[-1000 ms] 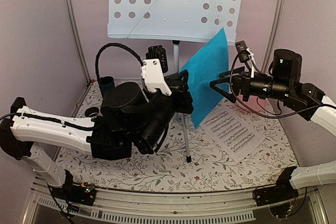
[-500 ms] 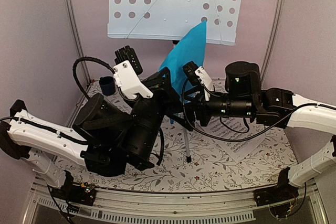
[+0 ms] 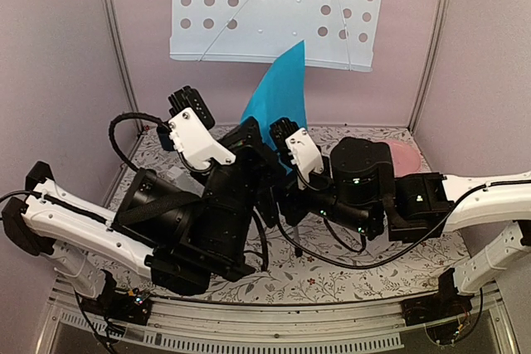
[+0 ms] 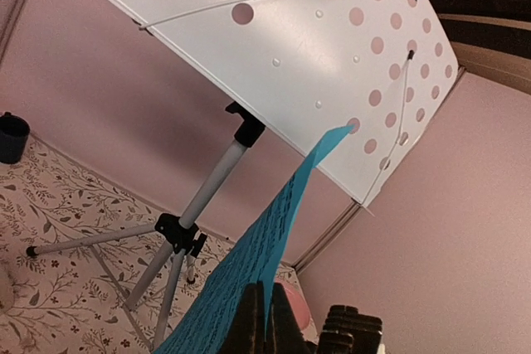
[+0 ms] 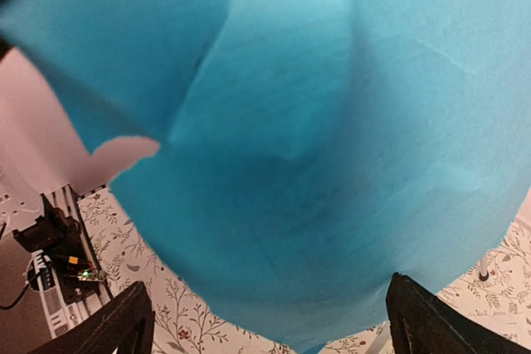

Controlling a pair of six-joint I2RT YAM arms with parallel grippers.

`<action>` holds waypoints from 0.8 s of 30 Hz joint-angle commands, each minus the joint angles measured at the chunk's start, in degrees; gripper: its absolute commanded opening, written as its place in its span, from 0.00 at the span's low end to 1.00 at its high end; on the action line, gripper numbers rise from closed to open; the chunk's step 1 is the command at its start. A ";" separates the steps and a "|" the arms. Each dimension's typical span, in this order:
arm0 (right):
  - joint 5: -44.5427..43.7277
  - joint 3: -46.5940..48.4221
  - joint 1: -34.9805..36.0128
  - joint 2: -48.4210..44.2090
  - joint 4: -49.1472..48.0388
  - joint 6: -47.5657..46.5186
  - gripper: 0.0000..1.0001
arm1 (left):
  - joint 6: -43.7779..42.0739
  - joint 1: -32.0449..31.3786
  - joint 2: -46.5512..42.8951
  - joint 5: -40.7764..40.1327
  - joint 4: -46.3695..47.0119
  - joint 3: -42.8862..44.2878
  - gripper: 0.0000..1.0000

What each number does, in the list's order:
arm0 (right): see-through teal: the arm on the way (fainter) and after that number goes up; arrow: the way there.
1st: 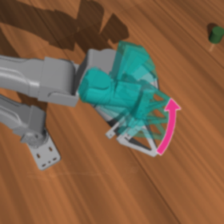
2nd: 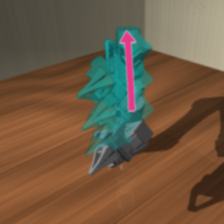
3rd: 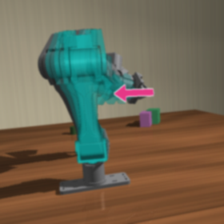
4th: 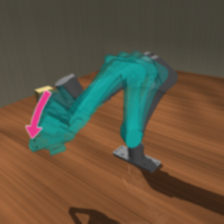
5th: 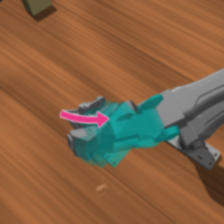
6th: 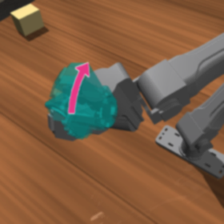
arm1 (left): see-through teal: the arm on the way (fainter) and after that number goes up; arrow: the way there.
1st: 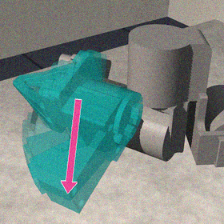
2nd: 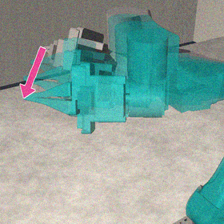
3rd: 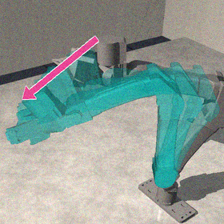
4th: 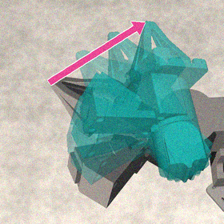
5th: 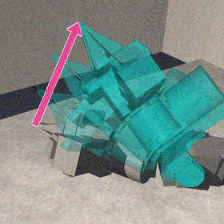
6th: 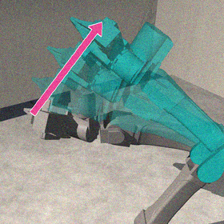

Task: Set up the instrument practice props

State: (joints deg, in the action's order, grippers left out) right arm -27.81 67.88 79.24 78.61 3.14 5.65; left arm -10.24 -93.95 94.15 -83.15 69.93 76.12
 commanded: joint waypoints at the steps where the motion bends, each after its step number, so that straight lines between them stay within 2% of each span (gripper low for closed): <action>1: -15.09 3.04 4.07 3.67 -2.76 -2.25 0.97 | -16.59 -1.81 3.07 -2.63 20.63 1.92 0.00; 3: -19.98 3.03 5.70 4.17 -3.84 -2.42 0.92 | -26.34 -2.32 4.49 -3.06 33.51 2.12 0.00; 8: -29.81 2.05 8.49 4.75 -8.32 -4.87 0.80 | -28.66 -3.48 6.72 -2.58 34.39 4.80 0.00; 17: -28.02 -3.61 8.56 1.38 -12.42 -4.86 0.29 | -32.18 -3.06 8.19 -1.00 34.44 7.48 0.00; 18: -27.54 -3.85 8.56 1.17 -12.53 -4.98 0.23 | -32.98 -2.85 8.78 -0.85 34.47 8.08 0.03; 21: -26.31 -4.12 8.57 0.90 -12.46 -5.03 0.05 | -36.66 -2.25 11.29 0.35 34.48 10.43 0.31; 22: -25.28 -4.69 8.47 0.29 -12.50 -5.03 0.00 | -40.72 -1.89 13.10 1.68 34.48 12.67 0.57; 24: -23.47 -5.71 7.97 -1.35 -12.31 -4.89 0.00 | -43.31 -1.28 13.04 2.83 34.48 11.99 0.72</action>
State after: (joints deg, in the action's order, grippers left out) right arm -56.14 64.05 86.98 79.07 -9.98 2.94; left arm -45.84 -96.36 104.79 -84.71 87.18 86.74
